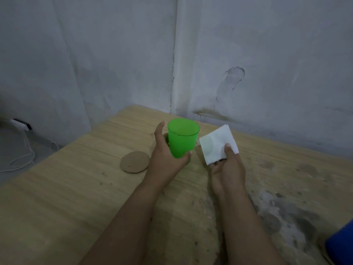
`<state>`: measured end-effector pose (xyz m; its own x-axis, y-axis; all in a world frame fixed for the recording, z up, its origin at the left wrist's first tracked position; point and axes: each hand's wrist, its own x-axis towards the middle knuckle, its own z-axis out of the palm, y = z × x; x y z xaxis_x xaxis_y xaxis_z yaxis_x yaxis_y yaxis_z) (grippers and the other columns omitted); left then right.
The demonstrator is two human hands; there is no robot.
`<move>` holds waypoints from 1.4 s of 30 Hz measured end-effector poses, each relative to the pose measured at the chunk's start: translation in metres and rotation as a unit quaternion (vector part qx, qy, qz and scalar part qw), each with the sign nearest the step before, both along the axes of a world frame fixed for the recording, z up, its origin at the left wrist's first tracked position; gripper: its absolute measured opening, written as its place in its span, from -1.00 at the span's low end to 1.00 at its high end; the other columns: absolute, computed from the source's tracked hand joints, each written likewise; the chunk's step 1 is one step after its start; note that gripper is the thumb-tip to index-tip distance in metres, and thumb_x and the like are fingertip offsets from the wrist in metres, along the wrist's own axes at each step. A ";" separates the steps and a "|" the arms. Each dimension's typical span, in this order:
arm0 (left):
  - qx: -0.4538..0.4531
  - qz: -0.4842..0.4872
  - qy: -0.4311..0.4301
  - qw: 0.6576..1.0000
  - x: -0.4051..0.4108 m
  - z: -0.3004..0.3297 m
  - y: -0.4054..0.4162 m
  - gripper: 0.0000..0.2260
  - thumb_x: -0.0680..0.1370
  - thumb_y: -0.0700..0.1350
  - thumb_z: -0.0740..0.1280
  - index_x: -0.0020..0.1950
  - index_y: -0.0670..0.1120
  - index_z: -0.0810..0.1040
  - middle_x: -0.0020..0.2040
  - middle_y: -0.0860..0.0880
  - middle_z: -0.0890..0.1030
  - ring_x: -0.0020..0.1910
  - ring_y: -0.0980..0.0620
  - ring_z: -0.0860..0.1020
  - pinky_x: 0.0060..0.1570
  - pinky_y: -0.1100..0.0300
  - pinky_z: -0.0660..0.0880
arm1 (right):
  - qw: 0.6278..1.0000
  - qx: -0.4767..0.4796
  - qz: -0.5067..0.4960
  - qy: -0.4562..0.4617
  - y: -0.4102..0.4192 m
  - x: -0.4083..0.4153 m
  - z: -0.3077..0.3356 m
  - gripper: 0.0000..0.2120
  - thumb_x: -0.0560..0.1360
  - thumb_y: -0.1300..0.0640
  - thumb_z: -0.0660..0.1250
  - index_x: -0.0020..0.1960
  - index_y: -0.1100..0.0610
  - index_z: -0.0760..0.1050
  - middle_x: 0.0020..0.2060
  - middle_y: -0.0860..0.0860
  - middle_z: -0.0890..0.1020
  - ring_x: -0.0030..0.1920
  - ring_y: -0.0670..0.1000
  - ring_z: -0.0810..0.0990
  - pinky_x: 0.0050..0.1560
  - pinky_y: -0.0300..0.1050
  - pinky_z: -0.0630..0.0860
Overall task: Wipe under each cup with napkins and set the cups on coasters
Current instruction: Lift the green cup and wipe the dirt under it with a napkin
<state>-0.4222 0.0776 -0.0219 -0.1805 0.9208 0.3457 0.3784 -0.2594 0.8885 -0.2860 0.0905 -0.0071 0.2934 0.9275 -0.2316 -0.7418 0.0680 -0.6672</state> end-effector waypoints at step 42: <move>0.169 0.053 -0.131 0.976 0.006 0.008 -0.004 -0.20 0.38 -0.07 0.49 0.43 0.12 0.03 0.18 0.23 0.43 0.11 0.33 0.53 -0.03 0.47 0.46 | 0.956 0.041 0.280 0.075 -0.007 -0.013 -0.009 -0.66 0.60 0.20 0.08 0.34 0.22 0.35 0.16 0.27 0.59 0.17 0.22 0.57 0.18 0.16 0.50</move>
